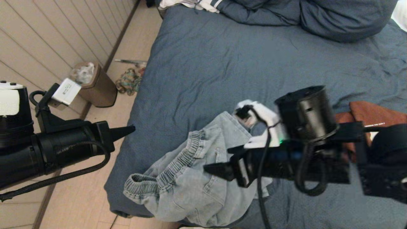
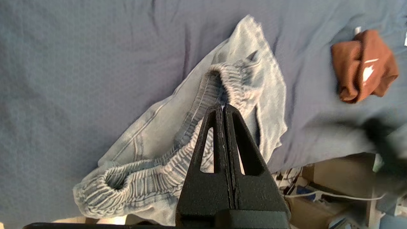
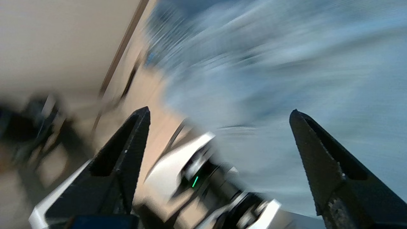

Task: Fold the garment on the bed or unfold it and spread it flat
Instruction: Unford the blue shorts

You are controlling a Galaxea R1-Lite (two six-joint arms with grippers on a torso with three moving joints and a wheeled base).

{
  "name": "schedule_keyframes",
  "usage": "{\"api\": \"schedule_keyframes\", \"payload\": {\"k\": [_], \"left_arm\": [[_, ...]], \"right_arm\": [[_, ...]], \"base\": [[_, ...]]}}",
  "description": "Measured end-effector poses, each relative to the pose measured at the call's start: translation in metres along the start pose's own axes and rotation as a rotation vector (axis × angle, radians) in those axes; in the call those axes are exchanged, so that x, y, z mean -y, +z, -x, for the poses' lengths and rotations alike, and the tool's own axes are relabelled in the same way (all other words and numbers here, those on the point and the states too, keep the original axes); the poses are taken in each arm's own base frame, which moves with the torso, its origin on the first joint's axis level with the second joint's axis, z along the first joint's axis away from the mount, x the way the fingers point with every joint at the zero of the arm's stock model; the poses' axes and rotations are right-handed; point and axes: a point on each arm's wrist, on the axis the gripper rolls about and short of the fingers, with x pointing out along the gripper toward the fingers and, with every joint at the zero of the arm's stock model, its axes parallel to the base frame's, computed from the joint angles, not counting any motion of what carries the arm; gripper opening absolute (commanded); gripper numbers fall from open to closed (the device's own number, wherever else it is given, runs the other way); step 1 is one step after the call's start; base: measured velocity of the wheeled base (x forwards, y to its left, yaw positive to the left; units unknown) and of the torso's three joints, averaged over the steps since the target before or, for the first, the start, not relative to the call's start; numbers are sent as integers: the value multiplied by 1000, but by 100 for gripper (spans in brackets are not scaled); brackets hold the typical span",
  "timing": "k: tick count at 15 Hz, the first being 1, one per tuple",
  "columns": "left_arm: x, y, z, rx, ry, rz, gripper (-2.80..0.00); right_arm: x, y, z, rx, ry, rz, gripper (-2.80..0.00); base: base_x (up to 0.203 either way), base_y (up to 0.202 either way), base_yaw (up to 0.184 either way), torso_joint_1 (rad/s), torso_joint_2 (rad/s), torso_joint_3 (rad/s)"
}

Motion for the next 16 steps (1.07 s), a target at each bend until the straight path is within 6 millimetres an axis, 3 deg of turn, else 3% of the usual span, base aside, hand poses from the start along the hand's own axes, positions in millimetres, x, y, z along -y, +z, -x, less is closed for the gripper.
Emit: {"api": "schedule_keyframes", "payload": {"k": [3, 5, 12, 16], "left_arm": [[-4, -5, -11, -39, 16, 8, -280], [-6, -10, -21, -63, 22, 11, -280], [-6, -37, -59, -139, -2, -2, -280], [-6, -47, -67, -176, -7, -5, -280]], "right_arm": [[37, 11, 46, 120, -138, -32, -280], [46, 14, 57, 151, -177, -6, -280], [66, 19, 50, 189, -246, 23, -280], [72, 19, 48, 184, -263, 12, -280]], "base": [[0, 0, 0, 0, 0, 0], [0, 0, 0, 0, 0, 0], [0, 0, 0, 0, 0, 0], [0, 0, 0, 0, 0, 0]]}}
